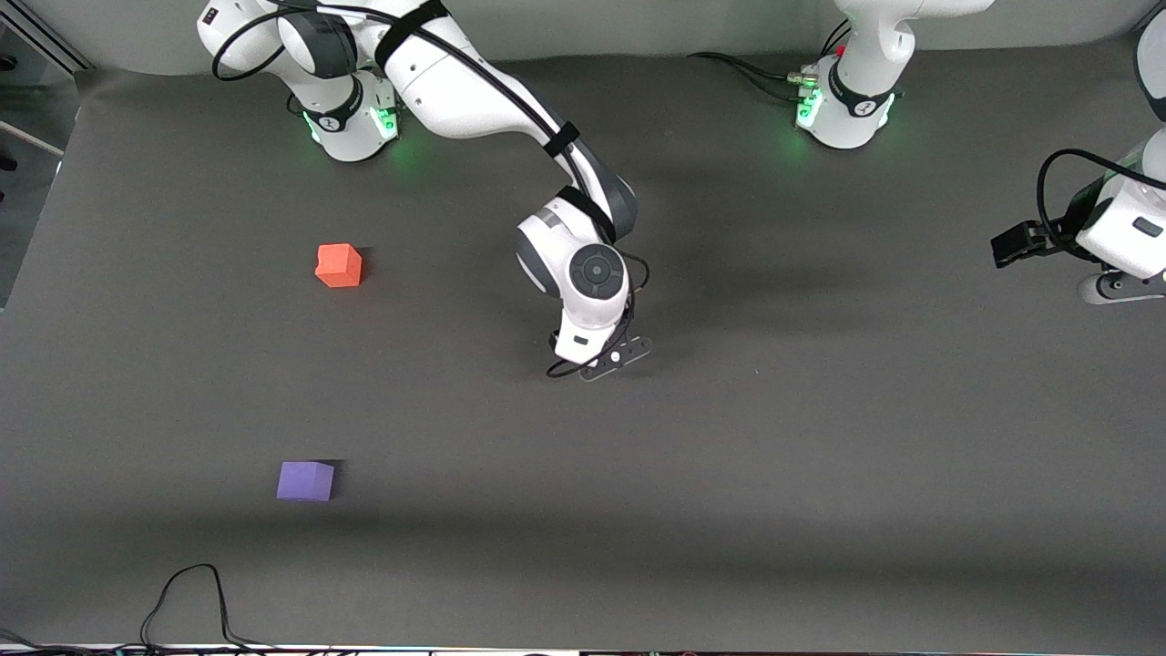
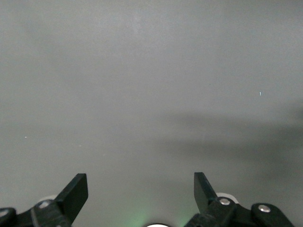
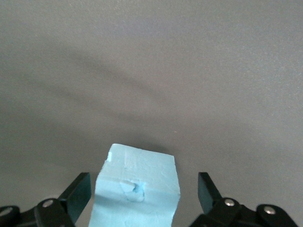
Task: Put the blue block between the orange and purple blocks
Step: 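Carry the blue block with the right gripper toward the purple block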
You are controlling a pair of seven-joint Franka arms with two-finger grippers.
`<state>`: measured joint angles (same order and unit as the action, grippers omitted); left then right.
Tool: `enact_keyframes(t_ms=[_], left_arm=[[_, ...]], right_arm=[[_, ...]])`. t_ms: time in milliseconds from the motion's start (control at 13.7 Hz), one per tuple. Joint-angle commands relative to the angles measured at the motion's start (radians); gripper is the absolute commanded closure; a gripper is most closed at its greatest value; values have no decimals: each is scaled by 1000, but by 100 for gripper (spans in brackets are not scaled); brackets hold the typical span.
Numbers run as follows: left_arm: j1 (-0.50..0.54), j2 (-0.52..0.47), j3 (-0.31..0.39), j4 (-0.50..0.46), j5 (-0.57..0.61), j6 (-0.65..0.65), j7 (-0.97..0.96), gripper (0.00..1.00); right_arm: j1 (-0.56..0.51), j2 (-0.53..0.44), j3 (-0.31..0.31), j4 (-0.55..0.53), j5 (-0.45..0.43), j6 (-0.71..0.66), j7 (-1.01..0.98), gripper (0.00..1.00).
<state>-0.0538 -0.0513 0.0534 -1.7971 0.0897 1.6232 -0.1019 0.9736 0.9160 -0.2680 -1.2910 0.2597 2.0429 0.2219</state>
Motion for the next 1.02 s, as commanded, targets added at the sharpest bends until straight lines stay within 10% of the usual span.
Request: enact_keyframes(t_ms=[0, 438, 948], left_arm=[[-15, -18, 20, -1, -22, -25, 2, 0], [-9, 19, 20, 62, -24, -65, 13, 0], [-11, 25, 20, 67, -28, -82, 13, 0]], right_arm=[[29, -25, -5, -56, -13, 11, -19, 0], [28, -37, -7, -71, 1, -15, 19, 67], [5, -135, -184, -73, -2, -156, 205, 73]])
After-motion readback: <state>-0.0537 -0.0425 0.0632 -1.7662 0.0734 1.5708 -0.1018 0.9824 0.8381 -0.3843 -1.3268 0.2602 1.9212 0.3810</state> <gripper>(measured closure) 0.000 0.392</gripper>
